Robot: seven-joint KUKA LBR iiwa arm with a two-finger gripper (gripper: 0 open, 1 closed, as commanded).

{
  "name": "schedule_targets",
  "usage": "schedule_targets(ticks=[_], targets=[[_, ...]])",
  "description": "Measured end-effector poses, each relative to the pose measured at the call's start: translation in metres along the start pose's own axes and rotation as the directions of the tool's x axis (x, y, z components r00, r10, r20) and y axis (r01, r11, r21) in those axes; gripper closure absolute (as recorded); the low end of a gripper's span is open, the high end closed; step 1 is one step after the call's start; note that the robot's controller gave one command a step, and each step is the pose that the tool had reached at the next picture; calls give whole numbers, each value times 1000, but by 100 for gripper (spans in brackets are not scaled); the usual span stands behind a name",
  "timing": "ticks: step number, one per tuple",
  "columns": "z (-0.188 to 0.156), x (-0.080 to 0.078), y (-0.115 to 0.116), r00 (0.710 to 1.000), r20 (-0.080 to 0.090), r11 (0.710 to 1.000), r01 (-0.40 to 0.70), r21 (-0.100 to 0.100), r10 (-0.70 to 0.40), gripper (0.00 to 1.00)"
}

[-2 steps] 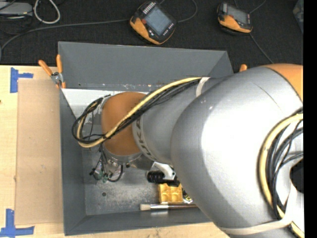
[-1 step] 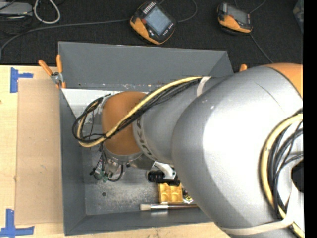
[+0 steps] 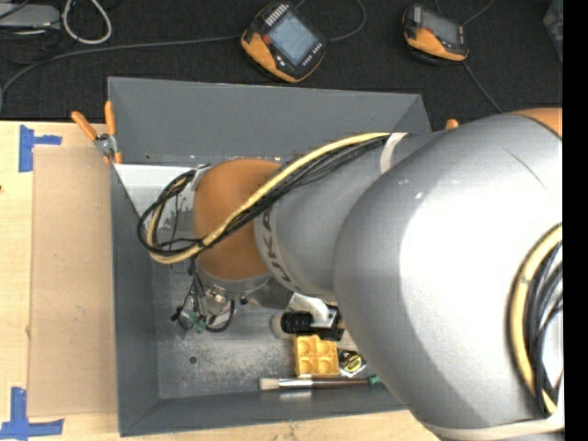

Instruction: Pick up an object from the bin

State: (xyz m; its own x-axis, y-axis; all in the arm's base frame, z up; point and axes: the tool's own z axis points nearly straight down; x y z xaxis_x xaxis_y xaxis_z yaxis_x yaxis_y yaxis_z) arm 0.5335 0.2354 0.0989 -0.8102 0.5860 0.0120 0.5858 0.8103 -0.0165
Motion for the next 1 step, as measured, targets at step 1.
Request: schedule_targets(ticks=[1], targets=[[-30,-1,1,1000,3,1000,1,-7,-1,100]])
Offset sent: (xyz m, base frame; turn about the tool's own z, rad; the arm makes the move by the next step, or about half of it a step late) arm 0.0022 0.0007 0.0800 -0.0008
